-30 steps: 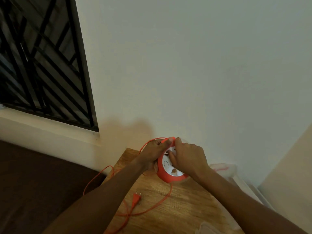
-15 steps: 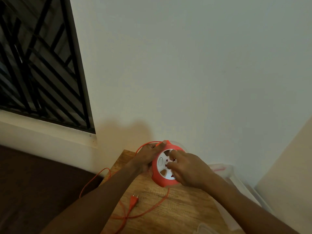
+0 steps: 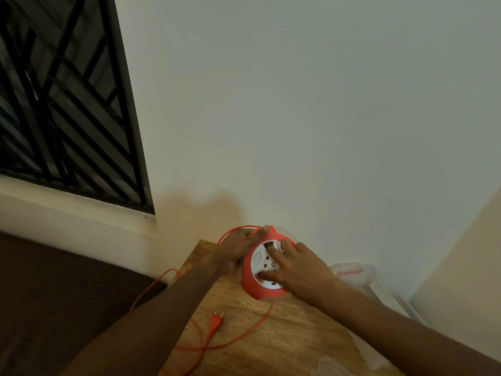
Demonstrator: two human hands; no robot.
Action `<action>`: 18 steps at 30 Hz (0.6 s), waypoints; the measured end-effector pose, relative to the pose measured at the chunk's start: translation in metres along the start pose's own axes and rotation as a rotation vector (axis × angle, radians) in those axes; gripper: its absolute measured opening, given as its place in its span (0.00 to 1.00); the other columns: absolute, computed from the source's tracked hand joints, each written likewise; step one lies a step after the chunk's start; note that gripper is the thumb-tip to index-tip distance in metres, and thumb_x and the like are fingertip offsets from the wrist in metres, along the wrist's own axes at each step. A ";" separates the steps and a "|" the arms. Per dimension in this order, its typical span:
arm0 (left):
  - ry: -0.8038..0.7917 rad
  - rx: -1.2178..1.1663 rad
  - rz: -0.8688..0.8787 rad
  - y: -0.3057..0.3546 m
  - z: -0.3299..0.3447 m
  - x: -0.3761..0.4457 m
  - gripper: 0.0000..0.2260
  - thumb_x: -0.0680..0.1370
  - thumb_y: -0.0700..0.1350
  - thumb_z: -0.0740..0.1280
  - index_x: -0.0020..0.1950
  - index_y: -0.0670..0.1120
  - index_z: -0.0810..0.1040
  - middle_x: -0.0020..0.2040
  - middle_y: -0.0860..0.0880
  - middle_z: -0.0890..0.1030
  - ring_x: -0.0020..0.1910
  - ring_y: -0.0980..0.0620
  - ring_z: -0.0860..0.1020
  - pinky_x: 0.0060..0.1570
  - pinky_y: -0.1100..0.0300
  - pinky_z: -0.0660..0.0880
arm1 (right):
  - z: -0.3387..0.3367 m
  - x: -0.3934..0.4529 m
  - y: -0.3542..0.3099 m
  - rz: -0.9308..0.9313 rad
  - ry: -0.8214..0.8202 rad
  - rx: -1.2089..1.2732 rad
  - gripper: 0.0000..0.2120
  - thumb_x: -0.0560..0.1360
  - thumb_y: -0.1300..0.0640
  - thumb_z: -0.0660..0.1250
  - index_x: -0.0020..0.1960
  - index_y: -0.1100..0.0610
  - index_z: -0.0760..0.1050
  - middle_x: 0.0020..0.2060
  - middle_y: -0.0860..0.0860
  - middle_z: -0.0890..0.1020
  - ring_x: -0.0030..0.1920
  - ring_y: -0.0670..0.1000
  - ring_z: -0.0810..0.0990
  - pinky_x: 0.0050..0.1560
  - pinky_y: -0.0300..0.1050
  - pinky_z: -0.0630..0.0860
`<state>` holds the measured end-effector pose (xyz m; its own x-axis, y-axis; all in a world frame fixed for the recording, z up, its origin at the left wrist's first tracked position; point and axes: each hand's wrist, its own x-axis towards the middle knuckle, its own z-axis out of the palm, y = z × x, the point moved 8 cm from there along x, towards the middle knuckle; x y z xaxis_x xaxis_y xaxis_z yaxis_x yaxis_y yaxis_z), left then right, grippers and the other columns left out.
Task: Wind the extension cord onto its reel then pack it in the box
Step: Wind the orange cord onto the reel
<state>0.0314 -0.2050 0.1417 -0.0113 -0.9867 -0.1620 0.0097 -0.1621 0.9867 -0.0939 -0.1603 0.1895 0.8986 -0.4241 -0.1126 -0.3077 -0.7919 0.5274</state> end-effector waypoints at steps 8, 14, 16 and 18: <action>0.004 0.089 0.011 0.006 0.005 -0.004 0.29 0.74 0.66 0.67 0.62 0.45 0.83 0.54 0.42 0.88 0.54 0.38 0.86 0.55 0.46 0.84 | -0.007 0.005 -0.005 -0.103 -0.078 -0.028 0.33 0.71 0.47 0.75 0.72 0.38 0.65 0.63 0.57 0.73 0.62 0.62 0.72 0.57 0.58 0.76; -0.024 0.071 0.008 0.004 0.011 -0.007 0.19 0.81 0.59 0.66 0.60 0.45 0.84 0.54 0.41 0.88 0.52 0.41 0.87 0.54 0.48 0.84 | -0.003 0.006 -0.010 -0.121 -0.108 -0.016 0.33 0.71 0.49 0.76 0.72 0.42 0.67 0.63 0.60 0.74 0.61 0.63 0.75 0.57 0.60 0.77; -0.056 0.065 0.001 0.003 0.014 -0.009 0.17 0.82 0.58 0.66 0.58 0.46 0.84 0.54 0.42 0.88 0.51 0.43 0.87 0.54 0.48 0.84 | 0.001 0.004 -0.012 -0.148 -0.120 -0.035 0.35 0.69 0.48 0.78 0.72 0.43 0.67 0.62 0.60 0.76 0.58 0.63 0.78 0.55 0.59 0.79; -0.063 0.020 -0.007 0.003 0.015 -0.012 0.17 0.81 0.58 0.67 0.58 0.46 0.84 0.56 0.40 0.87 0.51 0.42 0.87 0.53 0.48 0.85 | 0.000 0.001 -0.008 -0.115 -0.094 -0.015 0.36 0.69 0.47 0.78 0.73 0.44 0.65 0.59 0.61 0.78 0.54 0.62 0.81 0.51 0.58 0.81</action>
<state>0.0164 -0.1931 0.1469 -0.0738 -0.9829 -0.1686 -0.0103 -0.1683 0.9857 -0.0905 -0.1544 0.1849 0.8941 -0.3706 -0.2515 -0.1987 -0.8315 0.5188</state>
